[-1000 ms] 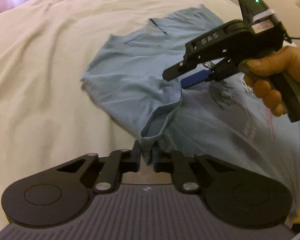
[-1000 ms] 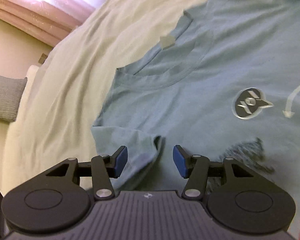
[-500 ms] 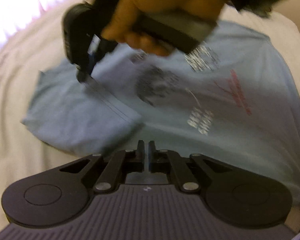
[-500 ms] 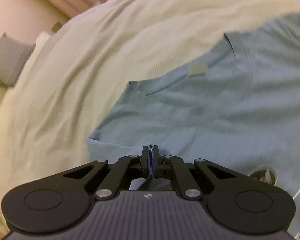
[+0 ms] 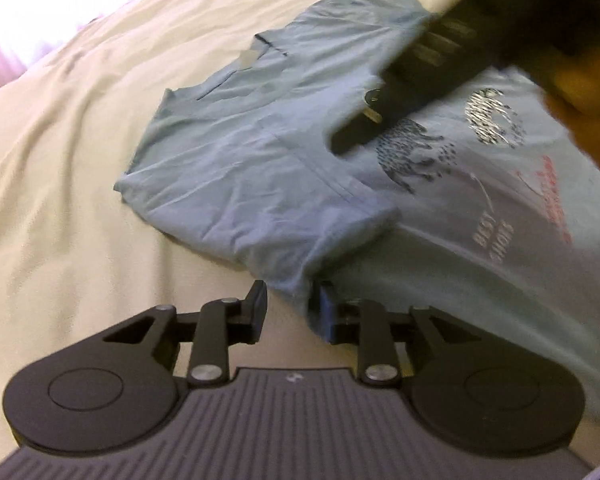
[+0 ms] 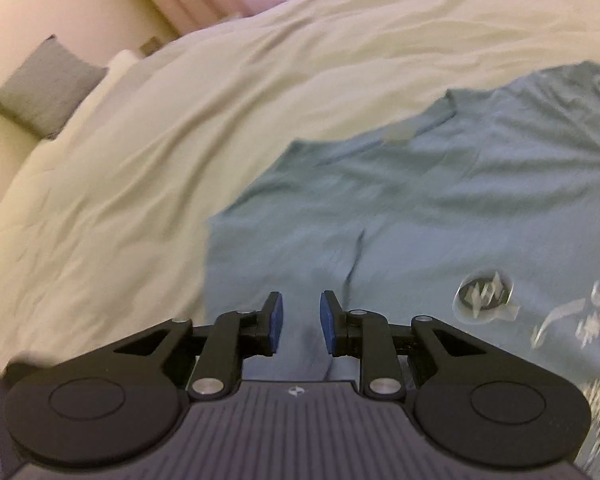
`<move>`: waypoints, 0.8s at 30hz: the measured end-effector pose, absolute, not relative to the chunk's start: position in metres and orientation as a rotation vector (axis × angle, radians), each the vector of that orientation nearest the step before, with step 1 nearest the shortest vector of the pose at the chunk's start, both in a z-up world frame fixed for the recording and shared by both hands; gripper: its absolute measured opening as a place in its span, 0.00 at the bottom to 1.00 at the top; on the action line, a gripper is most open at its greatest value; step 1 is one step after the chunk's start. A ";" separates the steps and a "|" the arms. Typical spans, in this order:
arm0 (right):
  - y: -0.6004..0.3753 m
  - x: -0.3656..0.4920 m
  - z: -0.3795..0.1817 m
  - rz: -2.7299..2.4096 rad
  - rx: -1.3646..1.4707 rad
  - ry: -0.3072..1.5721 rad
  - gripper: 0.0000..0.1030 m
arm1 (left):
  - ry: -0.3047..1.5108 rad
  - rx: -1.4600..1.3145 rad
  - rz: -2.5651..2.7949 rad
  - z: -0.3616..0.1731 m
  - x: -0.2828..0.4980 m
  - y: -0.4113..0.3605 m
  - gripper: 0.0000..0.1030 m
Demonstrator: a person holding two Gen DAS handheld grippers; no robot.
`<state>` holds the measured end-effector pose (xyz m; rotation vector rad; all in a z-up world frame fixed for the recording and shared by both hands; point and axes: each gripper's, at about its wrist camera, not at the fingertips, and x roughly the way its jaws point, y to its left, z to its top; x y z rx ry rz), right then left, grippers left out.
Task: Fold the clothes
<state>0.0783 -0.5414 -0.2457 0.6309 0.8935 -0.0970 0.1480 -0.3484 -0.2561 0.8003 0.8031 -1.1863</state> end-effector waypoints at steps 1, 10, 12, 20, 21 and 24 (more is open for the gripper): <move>-0.537 0.071 -0.246 -0.100 0.653 0.899 0.28 | 0.816 0.788 -1.171 -0.258 0.149 -0.350 0.23; -0.516 0.063 -0.261 -0.091 0.694 0.961 0.30 | 0.889 0.665 -1.037 -0.258 0.156 -0.323 0.04; -0.513 0.066 -0.261 -0.081 0.678 0.965 0.30 | 0.905 0.666 -1.046 -0.259 0.155 -0.318 0.04; -0.512 0.089 -0.242 -0.094 0.610 0.885 0.30 | 0.870 0.632 -1.038 -0.246 0.170 -0.292 0.07; -0.510 0.092 -0.243 -0.072 0.607 0.886 0.30 | 0.859 0.627 -1.028 -0.245 0.178 -0.293 0.07; -0.497 0.102 -0.248 0.024 0.561 0.905 0.30 | 0.831 0.616 -1.023 -0.242 0.201 -0.301 0.09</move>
